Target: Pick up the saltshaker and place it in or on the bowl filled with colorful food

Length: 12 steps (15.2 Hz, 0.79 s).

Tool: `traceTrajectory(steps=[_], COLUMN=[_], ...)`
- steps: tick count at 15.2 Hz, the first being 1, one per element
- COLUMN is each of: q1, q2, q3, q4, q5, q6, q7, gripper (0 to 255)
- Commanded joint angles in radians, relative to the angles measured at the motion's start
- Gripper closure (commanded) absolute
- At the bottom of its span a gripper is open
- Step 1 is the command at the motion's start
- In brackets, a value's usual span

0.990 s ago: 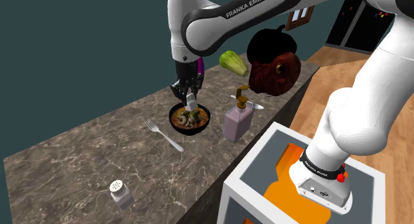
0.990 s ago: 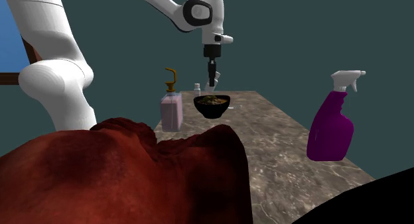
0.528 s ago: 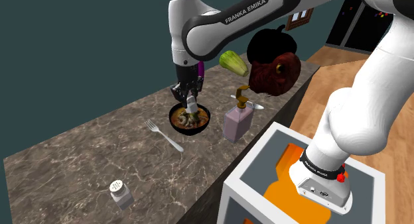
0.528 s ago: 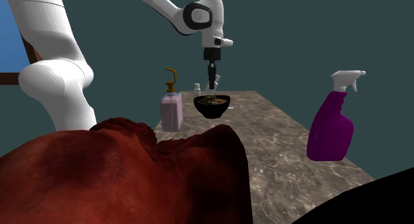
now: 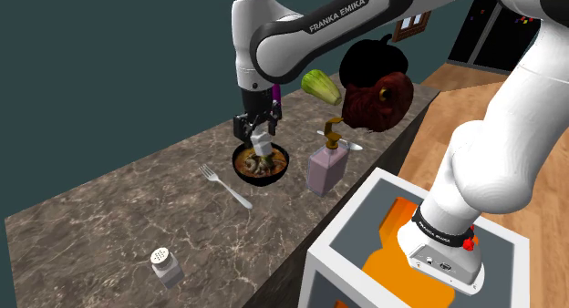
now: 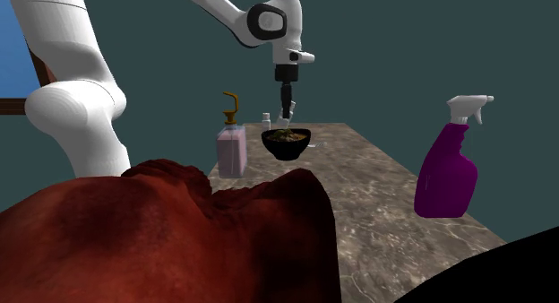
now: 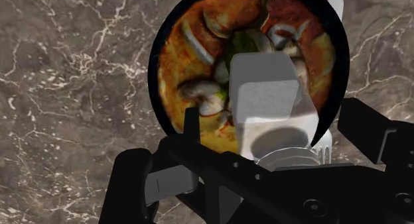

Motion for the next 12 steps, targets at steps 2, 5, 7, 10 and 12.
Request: traceTrajectory(steps=[2,5,7,10,12], q1=[0.0,-0.001,-0.001,-0.001,-0.001], q2=[-0.022,-0.036,-0.036,-0.036,-0.036], q3=[-0.001,-0.002,-0.002,-0.002,-0.002], q4=[0.045,0.09,0.09,0.09,0.09], q5=[0.003,0.005,0.005,0.005,0.005], q6=[-0.067,-0.126,-0.126,-0.126,-0.126], q7=[-0.003,-0.004,-0.004,-0.004,-0.004], gripper=[0,0,0,0,0])
